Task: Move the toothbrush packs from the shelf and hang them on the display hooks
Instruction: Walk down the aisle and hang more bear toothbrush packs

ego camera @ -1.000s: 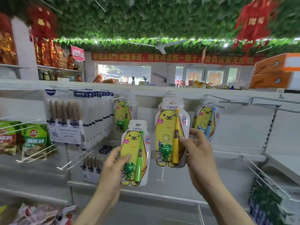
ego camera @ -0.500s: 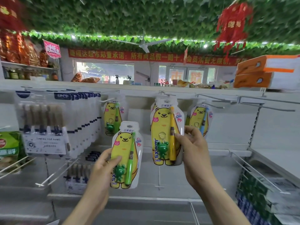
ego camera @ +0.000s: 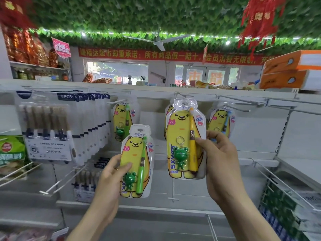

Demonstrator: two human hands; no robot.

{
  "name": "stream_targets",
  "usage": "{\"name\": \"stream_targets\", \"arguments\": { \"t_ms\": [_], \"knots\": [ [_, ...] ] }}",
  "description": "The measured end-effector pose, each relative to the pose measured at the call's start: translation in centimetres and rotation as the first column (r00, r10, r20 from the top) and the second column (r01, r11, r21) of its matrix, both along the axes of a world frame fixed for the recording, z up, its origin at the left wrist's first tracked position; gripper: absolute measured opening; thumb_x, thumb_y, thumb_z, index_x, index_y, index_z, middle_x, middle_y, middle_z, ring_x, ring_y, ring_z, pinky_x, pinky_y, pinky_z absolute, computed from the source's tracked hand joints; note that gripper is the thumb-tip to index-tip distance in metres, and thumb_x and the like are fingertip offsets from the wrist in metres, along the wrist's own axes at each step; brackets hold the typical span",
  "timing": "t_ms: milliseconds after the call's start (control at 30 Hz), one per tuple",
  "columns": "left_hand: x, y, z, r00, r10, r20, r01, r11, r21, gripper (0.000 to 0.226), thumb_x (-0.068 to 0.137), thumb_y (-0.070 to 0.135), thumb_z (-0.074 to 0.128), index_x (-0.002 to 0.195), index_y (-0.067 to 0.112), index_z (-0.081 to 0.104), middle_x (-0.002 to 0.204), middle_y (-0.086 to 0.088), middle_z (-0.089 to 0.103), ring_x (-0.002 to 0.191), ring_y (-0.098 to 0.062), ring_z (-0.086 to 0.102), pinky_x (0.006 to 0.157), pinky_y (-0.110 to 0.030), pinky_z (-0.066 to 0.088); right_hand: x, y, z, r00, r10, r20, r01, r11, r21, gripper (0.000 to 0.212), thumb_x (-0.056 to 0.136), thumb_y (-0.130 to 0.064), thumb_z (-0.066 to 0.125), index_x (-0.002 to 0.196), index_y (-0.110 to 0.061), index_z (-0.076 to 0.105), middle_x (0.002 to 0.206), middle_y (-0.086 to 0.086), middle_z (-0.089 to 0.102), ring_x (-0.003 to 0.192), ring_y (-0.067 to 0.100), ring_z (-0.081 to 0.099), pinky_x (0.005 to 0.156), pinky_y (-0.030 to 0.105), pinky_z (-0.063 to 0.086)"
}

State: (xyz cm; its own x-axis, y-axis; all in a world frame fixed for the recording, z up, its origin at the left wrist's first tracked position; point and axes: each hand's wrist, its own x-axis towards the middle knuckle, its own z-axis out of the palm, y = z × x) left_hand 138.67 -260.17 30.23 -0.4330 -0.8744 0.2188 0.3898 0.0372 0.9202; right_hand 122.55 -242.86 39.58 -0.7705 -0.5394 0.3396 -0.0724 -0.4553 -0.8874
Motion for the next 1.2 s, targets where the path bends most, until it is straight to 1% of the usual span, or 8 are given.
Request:
{"name": "stream_targets", "arguments": {
  "t_ms": [200,367,600,700,800,933,1067,1200],
  "knots": [
    [-0.2,-0.5,0.0,1.0,0.003,0.004,-0.003,1.0,0.004,0.023,0.1,0.009,0.062,0.116,0.022,0.073,0.117,-0.014,0.076,0.099,-0.034,0.075,0.087,-0.053,0.058,-0.7,-1.1,-0.7,0.999,-0.038,0.0,0.038,0.999,0.012,0.015,0.103,-0.011,0.063,0.118,-0.011,0.062,0.098,-0.001,0.08,0.087,0.023,0.08,0.077,0.045,0.063],
    [-0.1,-0.6,0.4,1.0,0.007,-0.003,-0.007,1.0,0.014,0.024,0.101,0.008,0.061,0.117,0.021,0.073,0.117,-0.013,0.077,0.099,-0.034,0.075,0.087,-0.051,0.057,-3.4,-4.9,-1.8,0.999,-0.049,-0.001,0.049,0.998,0.038,0.012,0.105,-0.011,0.061,0.117,-0.012,0.06,0.085,-0.011,0.079,0.08,0.008,0.078,0.063,0.024,0.06],
    [1.9,-1.4,0.6,0.999,0.05,-0.007,-0.05,0.999,0.02,0.023,0.101,0.009,0.061,0.12,0.02,0.07,0.113,-0.012,0.079,0.095,-0.034,0.076,0.088,-0.058,0.059,-8.8,-12.0,-2.8,0.997,-0.07,0.019,0.065,0.982,0.176,0.015,0.107,-0.02,0.059,0.116,-0.009,0.064,0.113,0.014,0.075,0.092,0.02,0.073,0.082,0.038,0.062],
    [2.7,-1.9,0.4,0.997,0.075,-0.019,-0.075,0.997,0.005,0.024,0.1,0.008,0.06,0.121,0.015,0.069,0.112,-0.014,0.079,0.089,-0.027,0.077,0.078,-0.044,0.061,-10.3,-13.5,-2.6,0.997,-0.077,0.007,0.074,0.974,0.213,0.019,0.107,-0.019,0.058,0.119,-0.005,0.063,0.109,0.013,0.074,0.087,0.019,0.071,0.071,0.032,0.06],
    [3.5,-2.3,0.2,0.995,0.097,-0.025,-0.096,0.995,0.016,0.024,0.1,0.006,0.06,0.12,0.015,0.07,0.112,-0.015,0.078,0.091,-0.03,0.075,0.082,-0.047,0.058,-11.2,-14.2,-2.4,0.996,-0.088,-0.003,0.086,0.971,0.224,0.021,0.108,-0.02,0.056,0.122,-0.005,0.062,0.101,0.006,0.073,0.082,0.014,0.07,0.059,0.023,0.055],
    [3.9,-2.5,0.0,0.993,0.114,-0.014,-0.113,0.993,0.021,0.023,0.1,0.006,0.06,0.119,0.015,0.07,0.112,-0.016,0.078,0.094,-0.033,0.074,0.085,-0.051,0.057,-11.7,-14.7,-2.7,0.997,-0.078,-0.026,0.082,0.964,0.251,0.018,0.109,-0.024,0.056,0.115,-0.009,0.063,0.099,0.005,0.071,0.086,0.015,0.068,0.069,0.027,0.054],
    [3.7,-2.3,-0.2,0.996,0.092,-0.014,-0.092,0.996,0.018,0.022,0.1,0.008,0.061,0.117,0.016,0.071,0.113,-0.015,0.078,0.092,-0.031,0.076,0.084,-0.05,0.058,-12.3,-14.3,-4.4,0.984,-0.161,-0.078,0.177,0.938,0.298,0.019,0.106,-0.027,0.061,0.117,-0.011,0.061,0.108,0.006,0.067,0.106,0.025,0.066,0.097,0.044,0.056],
    [3.0,-1.6,-0.5,0.999,0.045,-0.016,-0.045,0.999,0.011,0.022,0.099,0.007,0.062,0.119,0.014,0.07,0.115,-0.018,0.077,0.096,-0.033,0.075,0.092,-0.055,0.056,-11.1,-11.7,-6.1,0.96,-0.244,-0.135,0.274,0.915,0.296,0.027,0.105,-0.025,0.06,0.129,-0.016,0.051,0.122,0.004,0.061,0.116,0.026,0.062,0.098,0.04,0.051]
  ]
}}
